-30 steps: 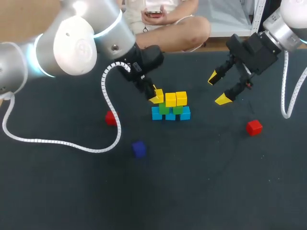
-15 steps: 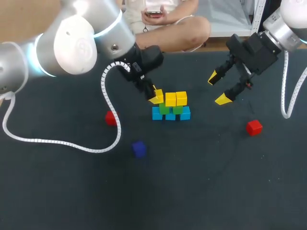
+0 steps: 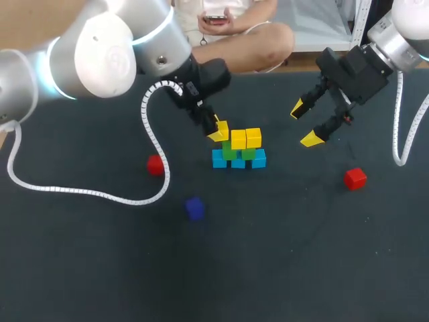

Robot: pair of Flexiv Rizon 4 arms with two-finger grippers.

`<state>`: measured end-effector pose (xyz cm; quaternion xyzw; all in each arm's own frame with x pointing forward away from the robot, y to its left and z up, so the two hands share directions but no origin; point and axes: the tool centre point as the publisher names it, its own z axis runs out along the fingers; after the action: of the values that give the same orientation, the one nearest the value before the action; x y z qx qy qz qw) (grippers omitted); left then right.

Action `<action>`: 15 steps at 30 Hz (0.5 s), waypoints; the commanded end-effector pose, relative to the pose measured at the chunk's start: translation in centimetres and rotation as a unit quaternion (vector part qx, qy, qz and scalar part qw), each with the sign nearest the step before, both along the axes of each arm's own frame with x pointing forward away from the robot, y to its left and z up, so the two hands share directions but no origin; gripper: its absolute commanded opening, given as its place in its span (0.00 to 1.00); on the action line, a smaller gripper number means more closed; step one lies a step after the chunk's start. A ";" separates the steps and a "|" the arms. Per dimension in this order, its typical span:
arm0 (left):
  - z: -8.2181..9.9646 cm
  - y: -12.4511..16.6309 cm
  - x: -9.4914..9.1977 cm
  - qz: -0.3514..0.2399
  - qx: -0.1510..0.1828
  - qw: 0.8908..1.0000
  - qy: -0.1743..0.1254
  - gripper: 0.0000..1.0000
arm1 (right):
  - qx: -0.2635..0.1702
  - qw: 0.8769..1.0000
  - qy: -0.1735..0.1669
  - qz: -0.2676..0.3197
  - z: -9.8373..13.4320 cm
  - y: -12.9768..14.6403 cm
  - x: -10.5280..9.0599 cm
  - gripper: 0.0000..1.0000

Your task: Place the blue cubes, place green cubes on the blue cubes, place the yellow cubes on the green cubes, then place the red cubes on the yellow cubes, and place purple cube on the red cubes.

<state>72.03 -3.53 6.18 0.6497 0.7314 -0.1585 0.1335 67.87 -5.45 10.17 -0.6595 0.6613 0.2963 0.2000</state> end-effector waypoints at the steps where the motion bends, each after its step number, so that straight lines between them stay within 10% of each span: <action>1: 0.1 0.0 -0.1 -0.002 0.003 1.000 0.001 0.00 | 0.001 1.000 0.000 0.000 0.0 0.0 0.0 1.00; 15: -0.1 -0.2 -0.7 -0.011 0.007 1.000 0.007 0.00 | 0.001 1.000 0.000 0.000 0.0 0.0 0.0 1.00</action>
<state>71.21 -3.58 6.03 0.6557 0.7276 -0.1587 0.1241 67.87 -5.45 10.17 -0.6595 0.6613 0.2963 0.2000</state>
